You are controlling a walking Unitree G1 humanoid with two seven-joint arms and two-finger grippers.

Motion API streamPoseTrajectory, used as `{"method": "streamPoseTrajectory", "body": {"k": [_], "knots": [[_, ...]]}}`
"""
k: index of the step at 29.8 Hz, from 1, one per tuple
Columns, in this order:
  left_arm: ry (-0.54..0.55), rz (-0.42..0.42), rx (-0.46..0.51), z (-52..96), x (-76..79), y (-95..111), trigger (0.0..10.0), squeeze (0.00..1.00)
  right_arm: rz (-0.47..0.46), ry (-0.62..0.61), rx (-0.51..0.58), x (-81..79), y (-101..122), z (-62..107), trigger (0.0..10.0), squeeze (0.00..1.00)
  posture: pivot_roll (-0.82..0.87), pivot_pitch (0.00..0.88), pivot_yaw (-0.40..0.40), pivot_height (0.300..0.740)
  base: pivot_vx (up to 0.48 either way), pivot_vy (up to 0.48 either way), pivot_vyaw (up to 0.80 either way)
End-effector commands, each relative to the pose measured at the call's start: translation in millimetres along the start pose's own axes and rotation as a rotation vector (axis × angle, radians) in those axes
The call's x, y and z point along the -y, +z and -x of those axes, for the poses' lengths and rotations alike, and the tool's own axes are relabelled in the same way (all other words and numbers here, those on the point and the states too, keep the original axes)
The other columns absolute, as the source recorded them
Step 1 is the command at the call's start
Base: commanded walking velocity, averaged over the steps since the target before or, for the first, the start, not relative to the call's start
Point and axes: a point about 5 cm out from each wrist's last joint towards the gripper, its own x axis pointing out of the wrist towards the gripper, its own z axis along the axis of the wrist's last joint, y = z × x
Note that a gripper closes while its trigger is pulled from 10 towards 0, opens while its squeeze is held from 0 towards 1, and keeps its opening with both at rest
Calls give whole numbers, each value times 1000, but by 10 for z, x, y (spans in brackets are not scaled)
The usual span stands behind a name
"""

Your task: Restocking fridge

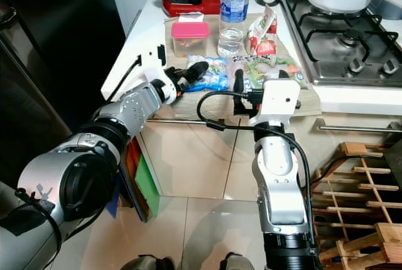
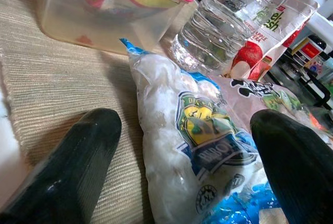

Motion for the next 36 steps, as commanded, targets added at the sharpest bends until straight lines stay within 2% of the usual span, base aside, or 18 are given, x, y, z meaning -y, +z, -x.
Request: {"method": "streamPoseTrajectory", "body": {"k": [1, 5, 6, 9, 19, 25, 34, 36], "knots": [[6, -6, -18, 5, -14, -20, 10000, 0, -26, 24, 16, -37, 49, 6, 10000, 0, -214, 57, 103, 740, 0, 0, 0], [10, 32, -6, 14, -35, 9, 10000, 0, -60, 68, 5, -75, 47, 31, 10000, 0, -210, 57, 100, 740, 0, 0, 0], [6, 73, 2, 12, -31, 17, 10000, 0, -67, 84, -2, -88, 40, 44, 10000, 0, -210, 57, 100, 740, 0, 0, 0], [3, 78, 3, 11, -27, 15, 10000, 0, -68, 89, -5, -92, 35, 48, 10000, 0, -210, 57, 98, 740, 0, 0, 0], [-8, 42, -8, -2, 6, -3, 10000, 0, -72, 96, -14, -102, 24, 59, 10000, 0, -216, 57, 101, 740, 0, 0, 0], [20, -16, 9, 4, -20, 45, 10000, 0, -71, 93, -18, -105, 16, 66, 10000, 0, -217, 57, 105, 740, 0, 0, 0], [-18, -10, 32, -19, 49, 102, 10000, 0, -72, 93, -19, -108, 8, 69, 10000, 0, -213, 53, 104, 740, 0, 0, 0], [-26, -64, 40, -28, 74, 117, 10000, 0, -71, 95, -19, -113, 5, 69, 10000, 0, -213, 50, 104, 740, 0, 0, 0]]}}
